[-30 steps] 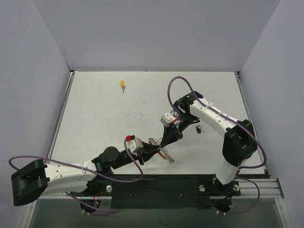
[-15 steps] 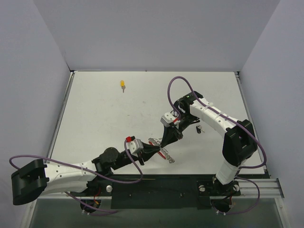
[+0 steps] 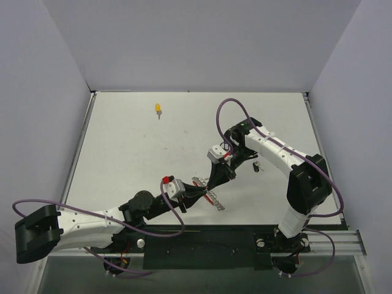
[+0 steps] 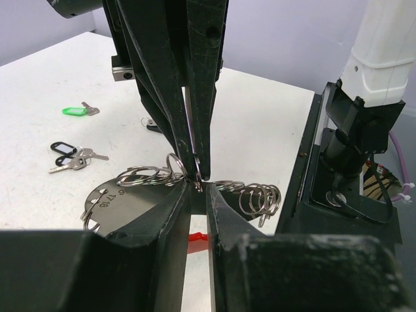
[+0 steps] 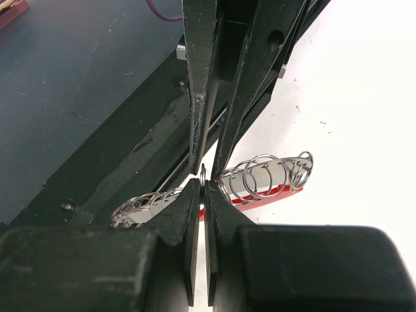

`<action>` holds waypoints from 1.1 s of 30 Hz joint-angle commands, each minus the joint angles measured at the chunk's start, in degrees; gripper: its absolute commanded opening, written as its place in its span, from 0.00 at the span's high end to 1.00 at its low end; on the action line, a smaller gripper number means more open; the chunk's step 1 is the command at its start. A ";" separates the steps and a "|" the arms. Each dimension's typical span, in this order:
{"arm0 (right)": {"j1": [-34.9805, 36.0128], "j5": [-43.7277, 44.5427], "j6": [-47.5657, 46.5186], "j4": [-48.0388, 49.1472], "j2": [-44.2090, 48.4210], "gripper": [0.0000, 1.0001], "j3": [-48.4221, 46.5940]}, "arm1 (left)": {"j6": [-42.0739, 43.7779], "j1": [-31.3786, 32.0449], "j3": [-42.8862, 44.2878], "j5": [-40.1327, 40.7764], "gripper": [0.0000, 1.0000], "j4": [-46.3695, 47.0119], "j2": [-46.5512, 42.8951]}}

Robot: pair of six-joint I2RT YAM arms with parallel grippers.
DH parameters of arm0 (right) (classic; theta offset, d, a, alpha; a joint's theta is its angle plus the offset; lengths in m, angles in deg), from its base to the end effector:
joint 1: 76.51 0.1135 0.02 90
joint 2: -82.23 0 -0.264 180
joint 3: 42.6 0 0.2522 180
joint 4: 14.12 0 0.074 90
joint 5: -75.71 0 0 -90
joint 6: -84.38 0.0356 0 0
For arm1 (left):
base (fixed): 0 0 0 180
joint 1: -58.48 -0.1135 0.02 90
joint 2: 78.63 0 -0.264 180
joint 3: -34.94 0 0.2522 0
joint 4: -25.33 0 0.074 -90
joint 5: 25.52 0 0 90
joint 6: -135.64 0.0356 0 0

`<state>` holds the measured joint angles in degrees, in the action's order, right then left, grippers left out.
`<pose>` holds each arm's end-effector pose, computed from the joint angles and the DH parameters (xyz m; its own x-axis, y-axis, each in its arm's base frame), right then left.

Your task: Put the keys on the keyring

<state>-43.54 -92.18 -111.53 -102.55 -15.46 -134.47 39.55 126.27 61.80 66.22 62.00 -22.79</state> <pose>0.2329 0.1926 0.2683 0.2807 -0.0584 -0.9580 -0.7900 -0.5810 -0.1960 0.0770 -0.1857 0.2244 -0.0467 -0.1662 -0.9850 0.9142 0.3903 -0.1092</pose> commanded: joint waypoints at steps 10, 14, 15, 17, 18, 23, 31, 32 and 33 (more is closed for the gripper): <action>-0.28 -4.64 -0.88 -15.41 1.45 1.00 -0.64 | 1.52 1.20 3.68 4.50 0.75 2.74 0.68; -0.28 -4.64 -0.79 -15.41 1.45 1.00 -0.64 | 1.78 1.56 4.03 5.20 0.75 2.04 0.77; -0.19 -4.64 -0.70 -15.41 1.36 1.00 -0.64 | 1.87 1.64 4.12 5.38 0.75 1.86 0.86; -0.19 -4.64 -0.62 -15.41 1.45 1.00 -0.64 | 2.04 1.73 4.30 5.38 0.75 1.51 0.94; -0.19 -4.73 -0.70 -15.41 1.45 1.00 -0.73 | 2.13 1.73 4.47 5.47 0.75 1.16 0.94; -0.19 -4.64 -0.62 -15.33 1.36 1.00 -0.73 | 2.66 2.35 5.09 6.08 0.76 0.28 1.65; -0.19 -4.64 -0.44 -15.41 1.27 1.00 -0.73 | 3.98 3.23 7.28 7.05 1.00 -5.16 2.09; -0.19 -4.64 -0.35 -15.41 1.36 1.00 -0.73 | 4.06 3.23 7.37 7.05 1.00 -5.78 1.91; -0.19 -4.64 -0.44 -15.41 1.27 1.00 -0.73 | 4.07 3.23 7.55 7.31 1.00 -6.66 1.74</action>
<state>-44.30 -91.39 -110.70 -102.66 -15.46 -134.47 42.52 129.02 65.85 73.11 57.98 -21.13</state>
